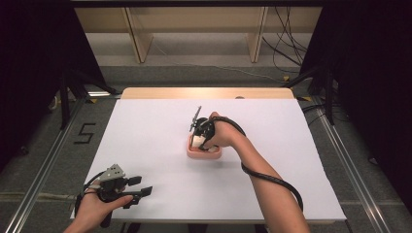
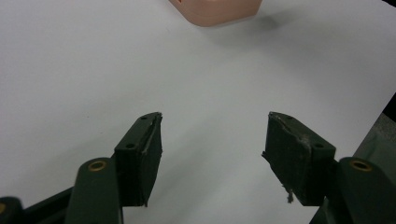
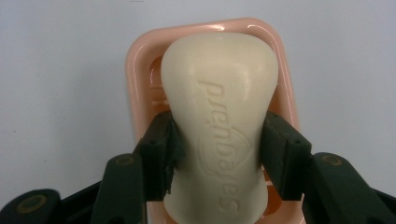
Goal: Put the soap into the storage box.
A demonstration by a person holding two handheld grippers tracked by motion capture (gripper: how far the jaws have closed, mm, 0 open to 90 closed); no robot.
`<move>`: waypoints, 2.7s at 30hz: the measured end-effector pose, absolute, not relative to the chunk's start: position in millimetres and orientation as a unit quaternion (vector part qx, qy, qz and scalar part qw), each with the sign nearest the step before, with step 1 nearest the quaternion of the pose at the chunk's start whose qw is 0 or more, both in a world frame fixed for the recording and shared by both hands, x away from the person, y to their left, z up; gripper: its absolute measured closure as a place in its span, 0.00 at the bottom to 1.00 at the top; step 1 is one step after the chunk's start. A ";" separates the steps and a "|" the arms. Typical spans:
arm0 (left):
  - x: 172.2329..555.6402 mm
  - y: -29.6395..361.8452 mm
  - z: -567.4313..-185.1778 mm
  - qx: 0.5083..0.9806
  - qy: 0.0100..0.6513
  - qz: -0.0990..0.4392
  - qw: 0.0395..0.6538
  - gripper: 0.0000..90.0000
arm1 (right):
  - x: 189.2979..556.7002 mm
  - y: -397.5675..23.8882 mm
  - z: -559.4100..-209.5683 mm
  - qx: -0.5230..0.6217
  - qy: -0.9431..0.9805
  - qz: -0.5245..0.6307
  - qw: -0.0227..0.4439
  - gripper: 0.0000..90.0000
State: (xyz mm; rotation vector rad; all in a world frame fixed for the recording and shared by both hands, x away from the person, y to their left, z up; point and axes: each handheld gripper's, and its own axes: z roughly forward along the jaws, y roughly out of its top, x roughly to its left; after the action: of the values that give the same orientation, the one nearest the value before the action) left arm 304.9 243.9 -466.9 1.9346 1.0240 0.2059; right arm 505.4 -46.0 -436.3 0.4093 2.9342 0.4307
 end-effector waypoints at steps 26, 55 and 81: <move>305.2 243.9 -467.0 0.786 0.413 0.085 0.452 0.40 | 501.2 -55.6 -418.5 0.174 0.962 0.202 0.063 0.44; 304.8 243.6 -468.4 0.781 0.420 0.086 0.454 0.40 | 453.3 -102.3 -410.8 0.277 0.917 0.273 0.087 0.56; 305.5 243.5 -470.3 0.783 0.426 0.082 0.447 0.40 | 385.1 -178.9 -458.8 0.360 0.868 0.326 0.099 0.59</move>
State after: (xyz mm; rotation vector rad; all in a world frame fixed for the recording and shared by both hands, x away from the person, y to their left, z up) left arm 305.5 243.5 -470.3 1.9376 1.0541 0.2034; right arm 385.1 -178.9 -458.8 1.0654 2.5682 0.9646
